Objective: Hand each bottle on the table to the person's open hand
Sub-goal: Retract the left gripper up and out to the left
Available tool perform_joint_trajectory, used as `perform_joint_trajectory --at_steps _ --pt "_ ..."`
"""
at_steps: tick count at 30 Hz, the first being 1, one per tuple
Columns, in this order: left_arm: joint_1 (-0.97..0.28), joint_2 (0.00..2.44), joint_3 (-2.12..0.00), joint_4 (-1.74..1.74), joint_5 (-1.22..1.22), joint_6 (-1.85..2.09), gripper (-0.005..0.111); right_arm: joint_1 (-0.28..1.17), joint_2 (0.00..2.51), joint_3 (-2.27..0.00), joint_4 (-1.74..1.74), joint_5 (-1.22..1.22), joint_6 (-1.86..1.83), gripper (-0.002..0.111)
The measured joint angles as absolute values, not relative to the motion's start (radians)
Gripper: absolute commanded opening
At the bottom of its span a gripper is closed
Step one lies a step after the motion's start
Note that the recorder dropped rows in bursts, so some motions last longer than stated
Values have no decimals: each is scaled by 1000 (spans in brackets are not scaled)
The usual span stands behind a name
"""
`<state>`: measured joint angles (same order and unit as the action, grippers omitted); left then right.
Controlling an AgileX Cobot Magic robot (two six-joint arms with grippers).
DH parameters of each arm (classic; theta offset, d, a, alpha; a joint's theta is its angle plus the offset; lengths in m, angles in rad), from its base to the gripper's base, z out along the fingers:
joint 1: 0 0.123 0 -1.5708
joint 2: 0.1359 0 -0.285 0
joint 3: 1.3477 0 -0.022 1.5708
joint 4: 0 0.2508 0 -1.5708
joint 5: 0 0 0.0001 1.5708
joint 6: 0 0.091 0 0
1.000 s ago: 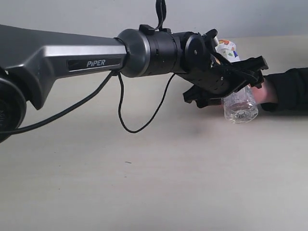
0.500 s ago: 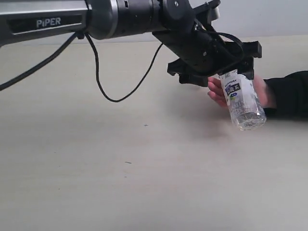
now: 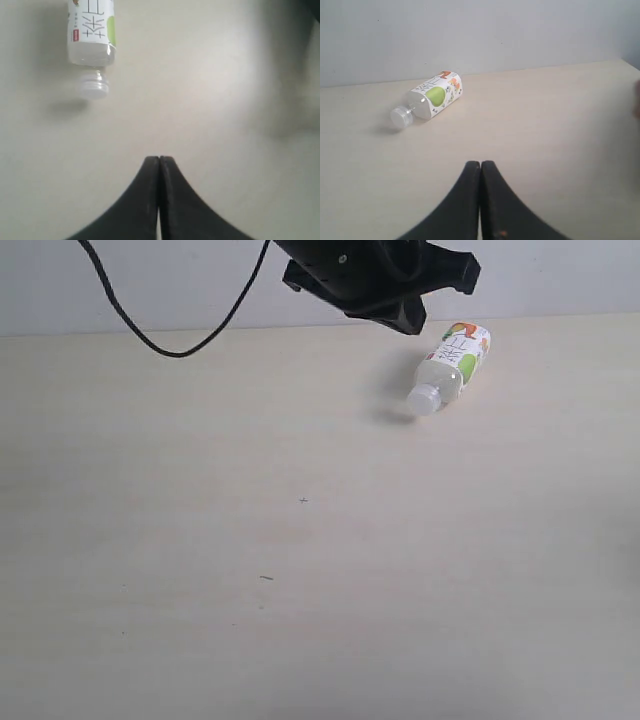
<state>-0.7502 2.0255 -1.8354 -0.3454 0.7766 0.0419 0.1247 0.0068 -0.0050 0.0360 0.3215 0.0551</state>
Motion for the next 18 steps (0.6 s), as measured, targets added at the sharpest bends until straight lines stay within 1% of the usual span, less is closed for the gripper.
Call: perform_joint_trajectory --at_steps 6,18 --pt "-732 1965 -1736 -345 717 140 0 125 7 -5 36 321 55 0" --pt "-732 1710 -1286 -347 258 218 0 125 7 -5 36 321 55 0"
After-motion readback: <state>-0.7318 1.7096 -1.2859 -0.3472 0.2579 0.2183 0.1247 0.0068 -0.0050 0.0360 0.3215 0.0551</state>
